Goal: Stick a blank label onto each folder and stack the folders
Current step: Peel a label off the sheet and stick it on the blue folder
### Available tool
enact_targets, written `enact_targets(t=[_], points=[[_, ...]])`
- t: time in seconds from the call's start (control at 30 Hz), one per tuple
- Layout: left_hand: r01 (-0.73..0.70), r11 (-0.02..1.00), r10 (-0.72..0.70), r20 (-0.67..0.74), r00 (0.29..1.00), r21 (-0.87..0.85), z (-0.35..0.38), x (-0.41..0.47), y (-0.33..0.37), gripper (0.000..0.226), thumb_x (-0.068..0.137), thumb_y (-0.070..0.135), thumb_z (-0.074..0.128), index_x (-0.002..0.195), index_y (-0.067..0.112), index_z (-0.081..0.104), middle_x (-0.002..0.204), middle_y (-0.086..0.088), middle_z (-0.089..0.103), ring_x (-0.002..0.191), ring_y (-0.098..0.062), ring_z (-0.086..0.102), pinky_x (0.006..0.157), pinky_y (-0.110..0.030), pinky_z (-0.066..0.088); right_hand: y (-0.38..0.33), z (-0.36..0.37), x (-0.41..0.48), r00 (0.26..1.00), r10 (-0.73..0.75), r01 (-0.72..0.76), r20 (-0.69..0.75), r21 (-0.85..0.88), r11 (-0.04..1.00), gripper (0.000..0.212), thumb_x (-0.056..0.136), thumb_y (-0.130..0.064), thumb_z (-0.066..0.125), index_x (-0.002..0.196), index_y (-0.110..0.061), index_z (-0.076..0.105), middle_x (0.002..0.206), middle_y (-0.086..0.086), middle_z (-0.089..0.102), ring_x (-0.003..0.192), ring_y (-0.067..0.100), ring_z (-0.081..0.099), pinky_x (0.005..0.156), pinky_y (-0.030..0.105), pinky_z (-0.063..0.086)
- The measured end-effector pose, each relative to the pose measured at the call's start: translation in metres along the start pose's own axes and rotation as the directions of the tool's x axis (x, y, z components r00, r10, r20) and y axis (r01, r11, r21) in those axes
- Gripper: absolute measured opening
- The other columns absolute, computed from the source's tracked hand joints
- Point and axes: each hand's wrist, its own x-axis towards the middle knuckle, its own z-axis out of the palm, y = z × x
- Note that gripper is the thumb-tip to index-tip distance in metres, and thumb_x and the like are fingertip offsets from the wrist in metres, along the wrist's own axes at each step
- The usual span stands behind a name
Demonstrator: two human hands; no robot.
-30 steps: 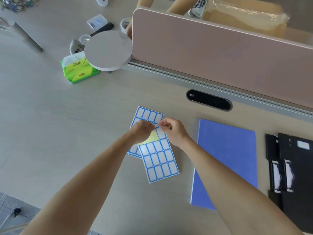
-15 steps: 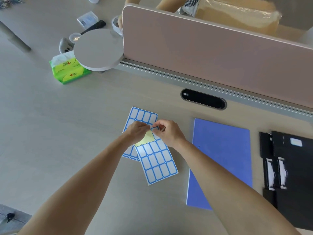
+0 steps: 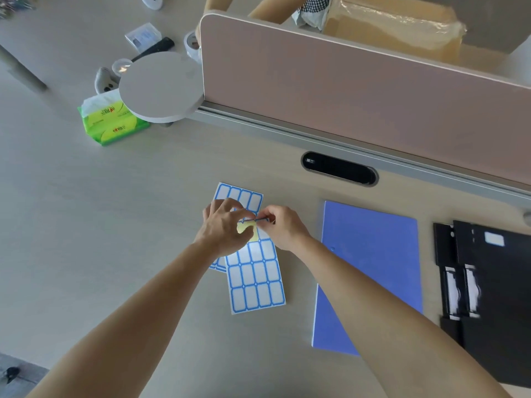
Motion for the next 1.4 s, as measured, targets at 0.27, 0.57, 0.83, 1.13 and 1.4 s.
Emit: enact_targets(t=[0.27,0.57,0.83,1.13,1.4], points=[[0.09,0.995,-0.082,0.202,0.976,-0.033,0.0,0.004,0.011,0.026,0.096,0.04,0.058,0.113,0.026,0.071,0.106,0.002,0.064,0.11,-0.022,0.053,0.098,-0.035,0.037,0.003,-0.004,0.001,1.0,-0.026,0.027,0.017,-0.031,0.999,0.009,0.09,-0.027,0.065,0.092,-0.019,0.069,0.076,-0.006,0.063,0.065,0.012,0.055,0.061,0.023,0.042],[0.276,0.932,-0.151,0.442,0.884,-0.233,-0.011,0.014,0.006,0.034,0.097,0.044,0.049,0.103,0.02,0.072,0.083,-0.003,0.057,0.071,-0.018,0.053,0.065,-0.034,0.042,0.01,-0.017,0.001,0.968,-0.235,0.248,0.084,-0.247,0.937,0.014,0.092,-0.03,0.063,0.1,-0.021,0.07,0.09,-0.004,0.057,0.077,0.014,0.053,0.072,0.031,0.048],[0.487,0.746,-0.216,0.527,0.822,-0.454,-0.007,0.018,0.004,0.026,0.098,0.038,0.055,0.106,0.02,0.073,0.071,0.012,0.06,0.068,-0.009,0.052,0.064,-0.025,0.039,0.006,-0.02,0.002,0.972,-0.219,0.234,0.086,-0.259,0.937,0.013,0.093,-0.027,0.061,0.105,-0.023,0.067,0.082,-0.006,0.061,0.074,0.018,0.059,0.07,0.035,0.053],[0.58,0.606,-0.288,0.53,0.798,-0.544,-0.01,0.016,0.013,0.023,0.097,0.021,0.058,0.074,0.022,0.063,0.058,0.016,0.052,0.061,-0.007,0.041,0.057,-0.023,0.03,0.009,-0.012,-0.001,0.928,-0.369,0.323,-0.047,-0.389,0.863,0.015,0.089,-0.029,0.064,0.087,-0.015,0.069,0.104,0.0,0.061,0.101,0.025,0.047,0.088,0.035,0.045],[0.535,0.583,-0.207,0.525,0.826,-0.612,-0.016,0.017,0.025,0.012,0.091,0.024,0.064,0.085,0.016,0.07,0.061,0.005,0.044,0.055,-0.011,0.037,0.052,-0.019,0.032,-0.019,-0.006,-0.009,0.999,0.025,-0.036,-0.038,-0.342,0.939,0.046,0.098,-0.053,0.033,0.079,-0.017,0.054,0.079,0.003,0.058,0.079,0.029,0.059,0.066,0.032,0.042]])
